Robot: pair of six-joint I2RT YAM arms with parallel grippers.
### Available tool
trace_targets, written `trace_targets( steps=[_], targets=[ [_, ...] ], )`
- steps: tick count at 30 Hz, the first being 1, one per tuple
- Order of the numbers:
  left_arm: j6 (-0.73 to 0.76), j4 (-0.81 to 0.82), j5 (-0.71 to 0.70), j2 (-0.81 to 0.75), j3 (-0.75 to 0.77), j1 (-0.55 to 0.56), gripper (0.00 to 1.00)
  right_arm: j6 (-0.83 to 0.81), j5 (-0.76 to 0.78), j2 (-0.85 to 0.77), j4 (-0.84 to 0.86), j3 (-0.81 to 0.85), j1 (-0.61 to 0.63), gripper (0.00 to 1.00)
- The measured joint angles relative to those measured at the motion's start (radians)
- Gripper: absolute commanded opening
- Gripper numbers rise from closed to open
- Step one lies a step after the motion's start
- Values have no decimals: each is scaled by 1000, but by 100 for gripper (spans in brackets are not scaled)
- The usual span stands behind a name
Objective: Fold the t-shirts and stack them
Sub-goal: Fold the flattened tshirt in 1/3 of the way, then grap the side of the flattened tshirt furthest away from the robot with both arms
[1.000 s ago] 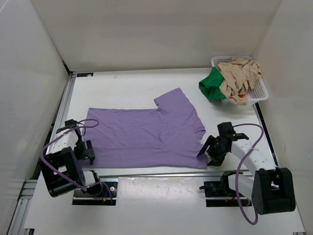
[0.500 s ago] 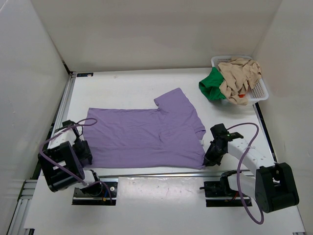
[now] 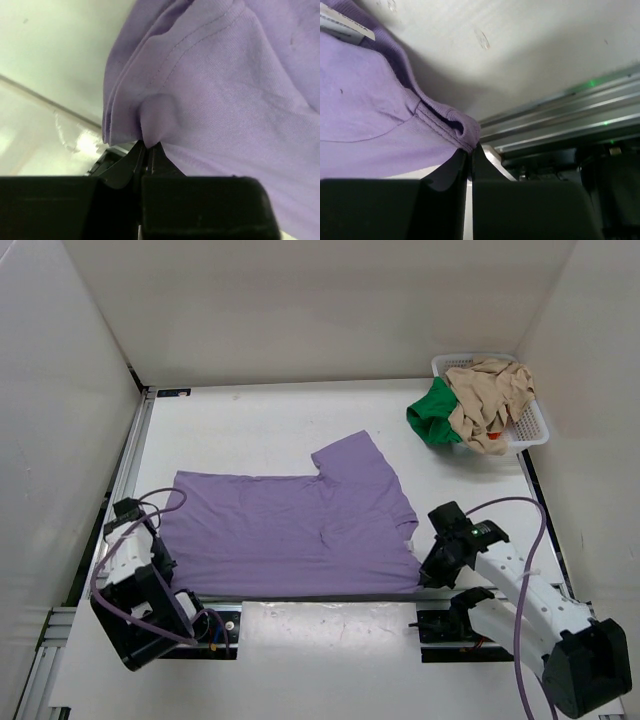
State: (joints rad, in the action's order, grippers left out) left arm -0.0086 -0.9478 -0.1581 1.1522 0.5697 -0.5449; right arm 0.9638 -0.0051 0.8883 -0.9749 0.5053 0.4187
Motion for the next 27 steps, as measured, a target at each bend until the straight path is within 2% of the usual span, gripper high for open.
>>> trace_targets(
  steps=[1, 2, 4, 5, 6, 8, 10, 13, 18, 24, 27],
  targets=[
    [0, -11, -7, -17, 0, 0, 20, 14, 3, -14, -16, 2, 10, 1],
    [0, -23, -15, -29, -1, -1, 42, 26, 6, -22, -27, 2, 18, 15],
    [8, -36, -42, -37, -3, -2, 56, 46, 17, -28, -49, 2, 29, 37],
    [8, -35, -57, -37, -4, -4, 63, 53, 34, -24, -64, 2, 30, 53],
    [8, -35, -73, -37, -5, -6, 72, 56, 45, -19, -77, 2, 29, 58],
    [10, -35, -94, -38, -5, -9, 82, 57, 60, -7, -78, 5, 29, 64],
    [9, -36, -114, -38, -4, -9, 87, 58, 74, 1, -77, 24, 29, 67],
    [8, -43, -144, -30, 20, -11, 87, 47, 107, 11, -120, 100, 34, 68],
    [9, -38, -156, 53, 224, -17, 87, -51, 149, 146, -134, 396, 43, 70],
    [9, -25, -4, 267, 574, -13, 87, -272, 199, 545, -78, 879, 46, 73],
    [8, 3, 74, 383, 680, 30, 87, -361, 213, 834, -34, 1169, 36, 73]
  ],
)
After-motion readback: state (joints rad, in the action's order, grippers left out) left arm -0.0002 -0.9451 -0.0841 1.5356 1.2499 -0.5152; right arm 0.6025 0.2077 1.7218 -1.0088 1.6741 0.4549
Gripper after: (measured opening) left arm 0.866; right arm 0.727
